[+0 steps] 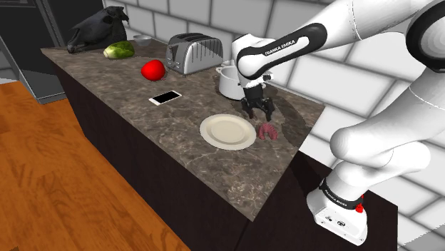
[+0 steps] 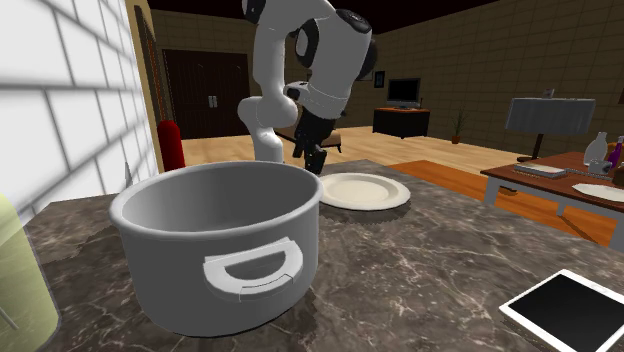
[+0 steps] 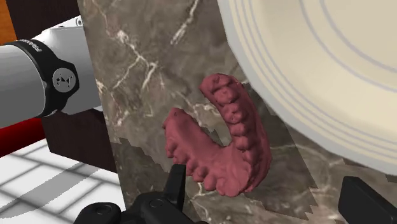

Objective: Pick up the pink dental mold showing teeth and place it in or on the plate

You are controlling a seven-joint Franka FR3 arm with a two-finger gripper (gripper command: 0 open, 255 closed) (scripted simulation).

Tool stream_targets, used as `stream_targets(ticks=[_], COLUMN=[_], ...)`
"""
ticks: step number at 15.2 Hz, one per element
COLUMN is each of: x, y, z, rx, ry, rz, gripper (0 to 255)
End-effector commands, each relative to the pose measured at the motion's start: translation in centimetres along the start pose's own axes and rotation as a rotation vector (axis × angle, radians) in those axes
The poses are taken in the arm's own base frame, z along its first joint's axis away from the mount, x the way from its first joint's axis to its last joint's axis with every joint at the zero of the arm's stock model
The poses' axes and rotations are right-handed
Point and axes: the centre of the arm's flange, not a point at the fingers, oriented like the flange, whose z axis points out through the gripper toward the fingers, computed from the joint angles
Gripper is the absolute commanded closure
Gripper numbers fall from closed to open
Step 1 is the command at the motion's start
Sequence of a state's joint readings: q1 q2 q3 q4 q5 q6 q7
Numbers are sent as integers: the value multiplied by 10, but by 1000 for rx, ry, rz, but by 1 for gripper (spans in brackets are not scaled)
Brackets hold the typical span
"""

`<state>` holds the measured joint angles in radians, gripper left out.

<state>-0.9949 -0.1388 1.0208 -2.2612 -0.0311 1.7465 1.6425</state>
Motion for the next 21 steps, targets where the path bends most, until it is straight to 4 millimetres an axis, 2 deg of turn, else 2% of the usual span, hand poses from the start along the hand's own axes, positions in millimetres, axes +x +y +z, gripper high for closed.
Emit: stream_targets(ticks=[1,5,13,14,21], x=[3,3,3,3,2], y=[-2,-2,-2,-2,-2], z=[8,32,32,32,32], rx=[-8,-8,-8,-8,-8], ry=[-12,-12,-12,-12,-12], rz=[29,29,29,29,29], gripper=[0,0,0,255,255])
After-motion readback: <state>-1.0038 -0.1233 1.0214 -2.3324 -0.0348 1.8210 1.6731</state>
